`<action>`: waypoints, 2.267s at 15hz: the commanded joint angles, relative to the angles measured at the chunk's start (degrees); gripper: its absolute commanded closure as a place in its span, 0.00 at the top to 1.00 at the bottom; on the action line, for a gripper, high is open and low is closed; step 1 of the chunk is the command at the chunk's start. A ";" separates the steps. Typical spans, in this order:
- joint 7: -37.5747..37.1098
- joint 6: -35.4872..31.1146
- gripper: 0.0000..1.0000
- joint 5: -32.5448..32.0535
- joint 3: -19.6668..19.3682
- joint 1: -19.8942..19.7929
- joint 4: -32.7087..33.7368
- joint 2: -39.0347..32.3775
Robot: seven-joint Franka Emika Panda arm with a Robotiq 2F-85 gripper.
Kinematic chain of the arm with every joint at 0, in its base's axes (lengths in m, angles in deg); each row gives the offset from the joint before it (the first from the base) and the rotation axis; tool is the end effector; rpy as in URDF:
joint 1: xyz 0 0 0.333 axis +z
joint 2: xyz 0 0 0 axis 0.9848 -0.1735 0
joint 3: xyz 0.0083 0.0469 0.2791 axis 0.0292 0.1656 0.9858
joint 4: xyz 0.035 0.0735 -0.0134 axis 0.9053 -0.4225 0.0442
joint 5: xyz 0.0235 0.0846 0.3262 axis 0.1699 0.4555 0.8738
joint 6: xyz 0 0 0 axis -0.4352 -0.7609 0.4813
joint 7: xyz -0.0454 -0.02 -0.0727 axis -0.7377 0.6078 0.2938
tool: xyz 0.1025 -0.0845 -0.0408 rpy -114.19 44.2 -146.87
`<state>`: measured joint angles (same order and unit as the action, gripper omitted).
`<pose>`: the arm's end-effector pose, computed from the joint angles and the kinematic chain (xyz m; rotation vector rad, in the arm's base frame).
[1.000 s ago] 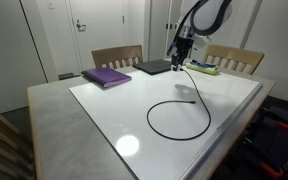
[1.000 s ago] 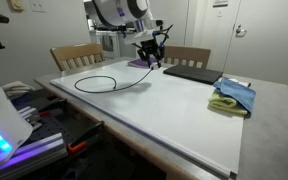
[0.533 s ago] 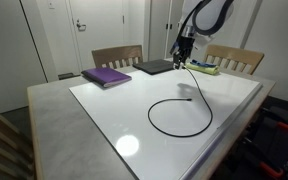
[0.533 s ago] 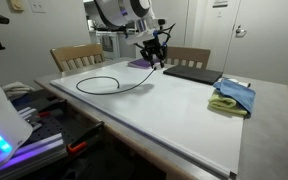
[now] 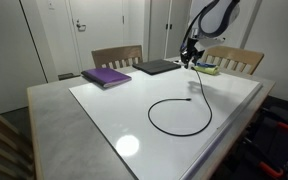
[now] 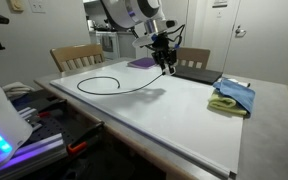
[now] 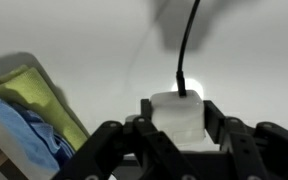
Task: Place the charger straight across the board
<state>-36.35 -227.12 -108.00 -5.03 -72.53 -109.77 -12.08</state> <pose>0.5124 -0.1064 0.2059 2.8457 -0.3713 0.2897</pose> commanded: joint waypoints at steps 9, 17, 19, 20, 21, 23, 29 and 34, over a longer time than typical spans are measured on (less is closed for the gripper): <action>-20.04 10.48 0.29 -10.40 -8.54 6.47 0.96 -2.09; -32.13 17.42 0.54 -14.70 -5.86 0.53 0.44 -2.08; -32.13 17.39 0.29 -14.65 -5.34 0.41 0.55 -2.10; -32.82 18.36 0.29 -13.31 -4.85 -0.01 0.76 -2.56; -33.88 18.79 0.29 -12.17 -4.34 -0.79 0.67 -2.76; -35.53 18.58 0.29 -9.14 -3.25 -2.99 -0.21 -2.54; -38.95 19.91 0.29 -2.21 -3.29 -6.55 -1.57 -2.46; -41.28 20.98 0.29 0.39 -2.98 -7.50 -2.11 -2.30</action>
<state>-76.44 -207.33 -109.12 -9.14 -78.66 -111.54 -14.79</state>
